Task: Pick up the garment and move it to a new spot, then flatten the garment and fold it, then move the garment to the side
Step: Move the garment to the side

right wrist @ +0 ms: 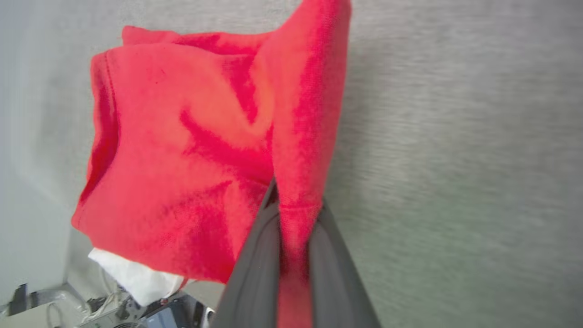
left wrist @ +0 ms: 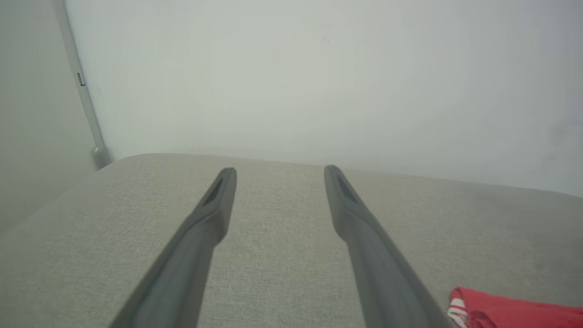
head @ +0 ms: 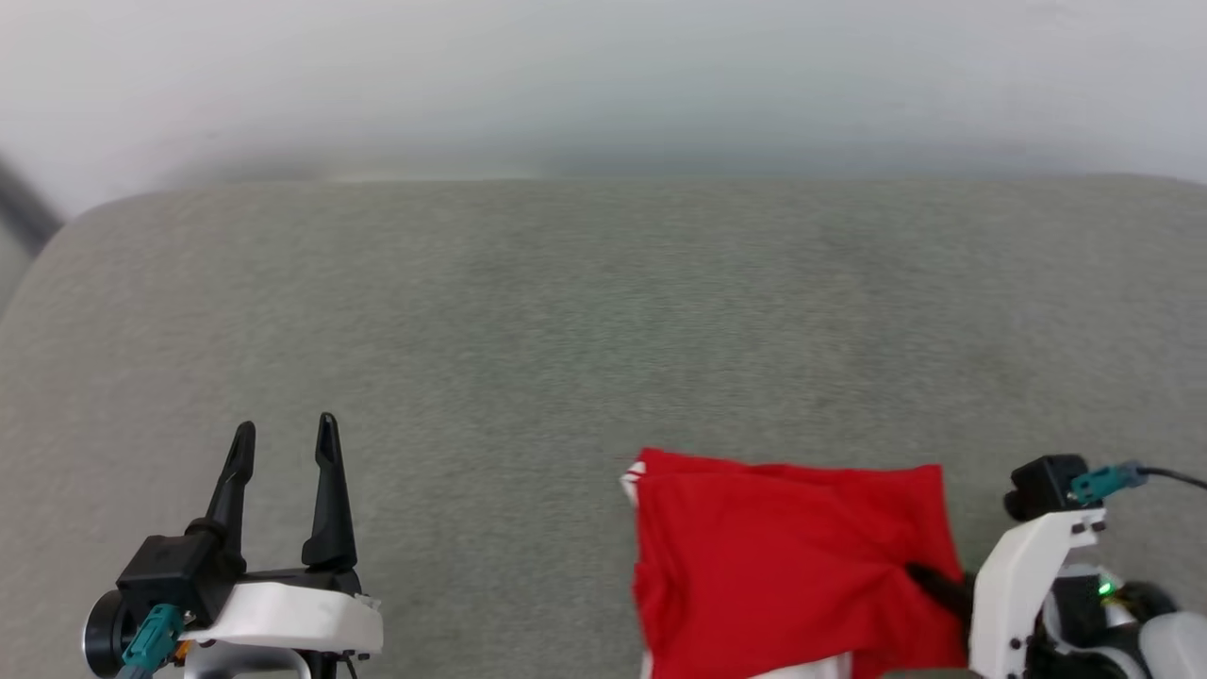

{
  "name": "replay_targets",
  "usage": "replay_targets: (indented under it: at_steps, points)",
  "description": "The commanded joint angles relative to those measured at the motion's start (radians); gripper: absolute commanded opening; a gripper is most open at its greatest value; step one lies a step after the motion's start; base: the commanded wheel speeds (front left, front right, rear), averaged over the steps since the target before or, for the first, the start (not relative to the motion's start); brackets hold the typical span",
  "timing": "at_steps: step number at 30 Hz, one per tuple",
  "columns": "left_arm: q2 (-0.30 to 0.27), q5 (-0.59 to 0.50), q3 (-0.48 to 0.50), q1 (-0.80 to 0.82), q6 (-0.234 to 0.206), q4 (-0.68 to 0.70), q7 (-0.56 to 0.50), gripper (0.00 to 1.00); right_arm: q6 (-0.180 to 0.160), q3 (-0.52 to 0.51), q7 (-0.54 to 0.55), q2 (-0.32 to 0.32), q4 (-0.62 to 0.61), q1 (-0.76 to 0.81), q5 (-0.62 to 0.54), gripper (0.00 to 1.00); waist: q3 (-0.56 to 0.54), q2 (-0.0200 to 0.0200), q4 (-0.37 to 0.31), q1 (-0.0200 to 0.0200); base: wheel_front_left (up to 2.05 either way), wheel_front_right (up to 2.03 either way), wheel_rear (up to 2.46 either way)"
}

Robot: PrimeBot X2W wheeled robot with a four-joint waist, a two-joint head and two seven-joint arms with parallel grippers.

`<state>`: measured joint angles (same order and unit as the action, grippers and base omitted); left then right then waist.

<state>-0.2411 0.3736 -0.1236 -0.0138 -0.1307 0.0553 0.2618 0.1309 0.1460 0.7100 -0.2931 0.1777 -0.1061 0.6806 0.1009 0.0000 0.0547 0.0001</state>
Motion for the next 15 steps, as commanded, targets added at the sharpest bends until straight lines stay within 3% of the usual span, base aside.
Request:
replay_targets:
  at_steps: [1, 8, 15]
  points:
    - [-0.004, -0.002, 0.0, -0.001, 0.002, 0.005, 0.004, 1.0, 0.0, 0.0, -0.006, -0.015, -0.001, -0.018, -0.025, 0.0, -0.01, 0.0, -0.067, -0.0001, 0.0, 0.0, 0.0]
    - [-0.019, -0.016, -0.013, 0.031, 0.006, 0.039, -0.002, 1.0, -0.001, -0.027, -0.042, -0.078, 0.028, -0.112, -0.207, 0.0, 0.058, 0.0, -0.248, -0.0001, 0.0, 0.0, 0.0]
    - [-0.042, -0.046, -0.048, 0.142, 0.03, 0.095, -0.04, 1.0, -0.001, -0.098, -0.197, -0.09, 0.167, -0.299, -0.325, 0.0, 0.207, 0.0, -0.393, -0.0001, 0.0, 0.0, 0.0]
